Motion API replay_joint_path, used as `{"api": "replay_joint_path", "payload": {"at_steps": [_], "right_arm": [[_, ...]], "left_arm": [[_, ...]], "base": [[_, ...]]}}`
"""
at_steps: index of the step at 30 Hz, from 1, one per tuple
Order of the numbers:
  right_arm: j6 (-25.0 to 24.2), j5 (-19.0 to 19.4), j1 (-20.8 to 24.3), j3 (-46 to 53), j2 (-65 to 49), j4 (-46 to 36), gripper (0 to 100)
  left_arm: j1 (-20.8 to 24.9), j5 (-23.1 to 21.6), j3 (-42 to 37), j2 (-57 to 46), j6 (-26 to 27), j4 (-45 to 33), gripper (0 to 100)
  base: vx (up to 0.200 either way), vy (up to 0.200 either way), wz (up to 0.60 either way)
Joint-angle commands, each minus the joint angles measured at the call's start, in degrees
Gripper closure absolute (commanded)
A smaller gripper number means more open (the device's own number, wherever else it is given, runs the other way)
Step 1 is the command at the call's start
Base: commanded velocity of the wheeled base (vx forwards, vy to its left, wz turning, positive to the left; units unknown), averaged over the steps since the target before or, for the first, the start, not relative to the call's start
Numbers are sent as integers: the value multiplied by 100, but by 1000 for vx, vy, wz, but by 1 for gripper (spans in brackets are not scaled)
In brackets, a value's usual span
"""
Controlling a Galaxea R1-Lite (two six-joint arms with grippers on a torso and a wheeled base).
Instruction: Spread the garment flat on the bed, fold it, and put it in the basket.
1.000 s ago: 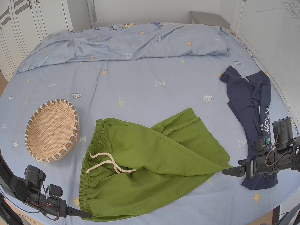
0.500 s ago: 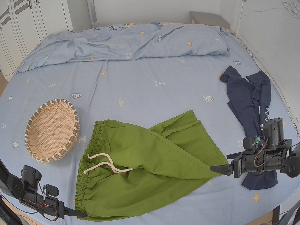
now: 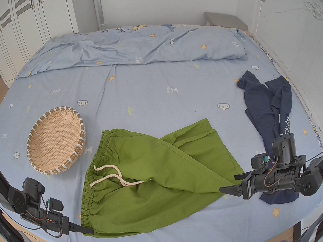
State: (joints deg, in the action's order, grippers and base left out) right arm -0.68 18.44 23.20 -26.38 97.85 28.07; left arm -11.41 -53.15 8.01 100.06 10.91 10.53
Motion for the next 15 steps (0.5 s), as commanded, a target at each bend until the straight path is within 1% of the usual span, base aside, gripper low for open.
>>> {"api": "replay_joint_path", "payload": {"at_steps": [1,11,15], "right_arm": [[-2,1,36,10,58,5,100],[-2,1,80,45,217,5,100],[-37,1,-8,-280,190,58,100]], "left_arm": [[-2,7,8,13,-1,1,100],[16,7,-10,-22,-1,1,100],[42,7,-19,-22,-1,-7,100]], "base": [[0,0,0],[0,0,0],[0,0,0]]}}
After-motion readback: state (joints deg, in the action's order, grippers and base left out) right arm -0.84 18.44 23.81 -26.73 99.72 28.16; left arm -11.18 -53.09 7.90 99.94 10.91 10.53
